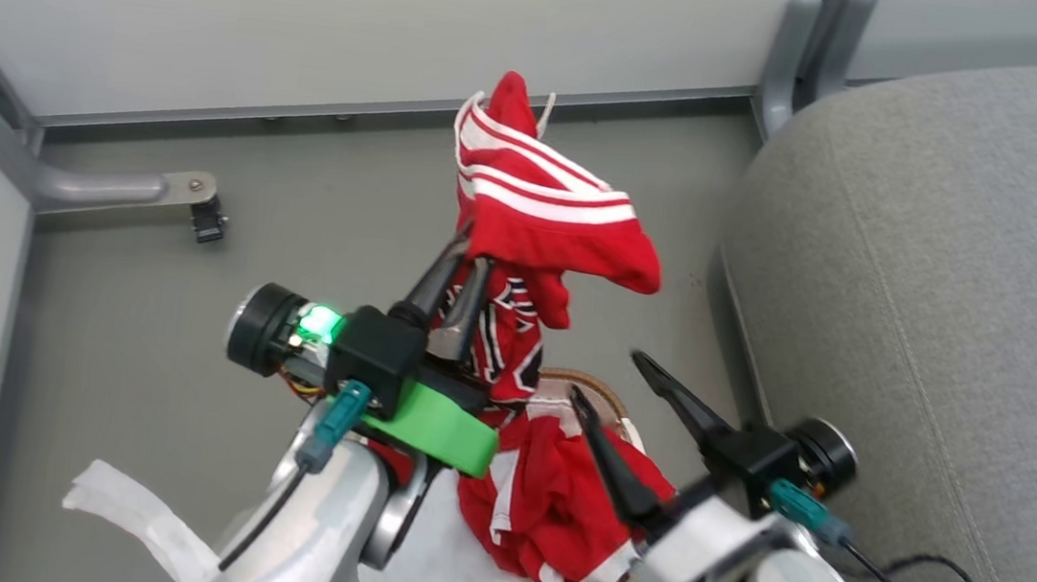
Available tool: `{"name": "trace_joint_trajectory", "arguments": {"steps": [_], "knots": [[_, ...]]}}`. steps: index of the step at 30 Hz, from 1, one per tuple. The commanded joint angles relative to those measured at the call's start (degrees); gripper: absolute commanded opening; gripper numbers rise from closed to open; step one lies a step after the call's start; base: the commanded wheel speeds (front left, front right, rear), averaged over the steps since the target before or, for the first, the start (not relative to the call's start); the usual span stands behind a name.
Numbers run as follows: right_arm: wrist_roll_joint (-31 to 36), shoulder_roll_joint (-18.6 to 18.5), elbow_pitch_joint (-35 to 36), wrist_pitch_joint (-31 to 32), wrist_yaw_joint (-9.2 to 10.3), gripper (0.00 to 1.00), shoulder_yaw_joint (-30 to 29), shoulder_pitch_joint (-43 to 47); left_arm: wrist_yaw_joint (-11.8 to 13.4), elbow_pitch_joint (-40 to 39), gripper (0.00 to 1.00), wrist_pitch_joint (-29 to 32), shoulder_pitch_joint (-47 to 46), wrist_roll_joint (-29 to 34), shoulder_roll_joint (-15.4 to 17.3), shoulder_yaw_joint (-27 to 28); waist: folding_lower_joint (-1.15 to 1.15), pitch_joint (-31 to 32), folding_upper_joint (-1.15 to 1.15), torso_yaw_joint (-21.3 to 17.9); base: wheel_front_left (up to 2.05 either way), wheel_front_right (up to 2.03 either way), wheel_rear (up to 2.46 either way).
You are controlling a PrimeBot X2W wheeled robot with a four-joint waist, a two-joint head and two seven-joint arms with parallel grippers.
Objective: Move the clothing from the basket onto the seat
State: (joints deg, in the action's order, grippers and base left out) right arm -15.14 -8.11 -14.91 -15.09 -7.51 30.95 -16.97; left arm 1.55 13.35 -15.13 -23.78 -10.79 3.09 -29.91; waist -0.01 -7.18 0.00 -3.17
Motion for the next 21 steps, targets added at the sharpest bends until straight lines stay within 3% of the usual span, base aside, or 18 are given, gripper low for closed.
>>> {"name": "trace_joint_trajectory", "arguments": {"steps": [1,10,11,12,13,18,21], "knots": [[-0.55,0.59,-0.13,-0.11,0.03,1.0,1.07,-2.07,-0.1,-0.64,0.0,-0.03,-0.24,-0.07,-0.11,-1.08,0.01,0.93,0.0,2.35,0.0,0.0,0.0],[-2.7,4.38,-8.55,-0.08,0.04,1.0,5.75,-12.05,1.88,-3.33,0.0,-0.03,-1.53,-5.79,-0.14,-10.9,0.01,1.17,0.0,7.1,0.0,0.0,0.0],[-3.27,4.71,-9.61,-0.08,0.04,0.89,5.7,-12.78,2.21,-3.38,0.0,-0.03,-1.53,-6.66,-0.13,-11.82,0.01,1.24,0.0,7.49,0.0,0.0,0.0],[-3.66,4.9,-10.32,-0.08,0.04,0.08,5.98,-13.28,2.58,-3.28,0.0,-0.03,-1.55,-7.06,-0.13,-12.35,0.01,1.24,0.0,7.71,0.0,0.0,0.0],[-4.22,5.02,-10.75,-0.08,0.04,0.0,6.12,-13.74,2.92,-2.96,0.0,-0.03,-1.58,-7.54,-0.12,-12.87,0.01,1.23,0.0,7.86,0.0,0.0,0.0],[-5.22,4.92,-9.42,-0.08,0.04,0.0,3.62,-12.52,4.23,-1.63,0.0,-0.02,-1.42,-7.59,-0.14,-12.96,0.01,0.78,0.0,6.52,0.0,0.0,0.0],[-4.44,4.92,-7.79,-0.07,0.04,0.0,1.44,-10.49,4.59,-1.04,0.63,-0.01,-0.73,-6.13,-0.13,-11.68,0.01,0.39,0.0,3.72,0.0,0.0,0.0]]}}
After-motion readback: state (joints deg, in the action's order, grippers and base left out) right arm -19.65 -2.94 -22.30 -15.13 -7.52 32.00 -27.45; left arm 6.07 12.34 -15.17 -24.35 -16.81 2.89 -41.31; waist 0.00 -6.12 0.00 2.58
